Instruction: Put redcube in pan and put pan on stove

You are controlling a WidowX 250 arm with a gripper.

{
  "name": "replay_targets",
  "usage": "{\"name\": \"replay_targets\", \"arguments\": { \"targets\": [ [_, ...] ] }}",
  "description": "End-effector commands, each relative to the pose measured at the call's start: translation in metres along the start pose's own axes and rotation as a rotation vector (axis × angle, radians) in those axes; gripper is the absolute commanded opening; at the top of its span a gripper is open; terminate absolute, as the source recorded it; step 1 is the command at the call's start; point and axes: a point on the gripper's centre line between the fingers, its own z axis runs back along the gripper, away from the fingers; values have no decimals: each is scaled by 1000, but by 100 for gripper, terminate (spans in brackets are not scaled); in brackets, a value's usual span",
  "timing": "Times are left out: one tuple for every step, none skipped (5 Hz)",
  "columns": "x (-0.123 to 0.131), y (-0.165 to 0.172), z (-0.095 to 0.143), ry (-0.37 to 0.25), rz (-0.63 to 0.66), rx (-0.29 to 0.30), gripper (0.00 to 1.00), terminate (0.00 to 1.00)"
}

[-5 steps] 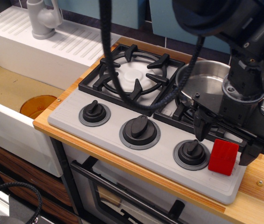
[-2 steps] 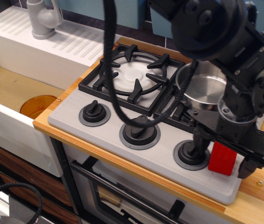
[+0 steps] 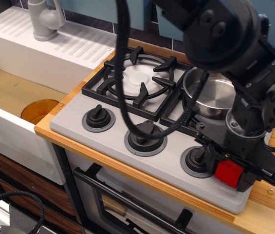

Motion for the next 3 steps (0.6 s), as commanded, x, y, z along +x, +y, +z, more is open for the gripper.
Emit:
{"name": "replay_targets", "arguments": {
  "targets": [
    [13,-2,65,30,-7,24,0,0],
    [24,8,96,74,-40,37,0,0],
    [47,28,119,87,-95,40,0,0]
  ]
}}
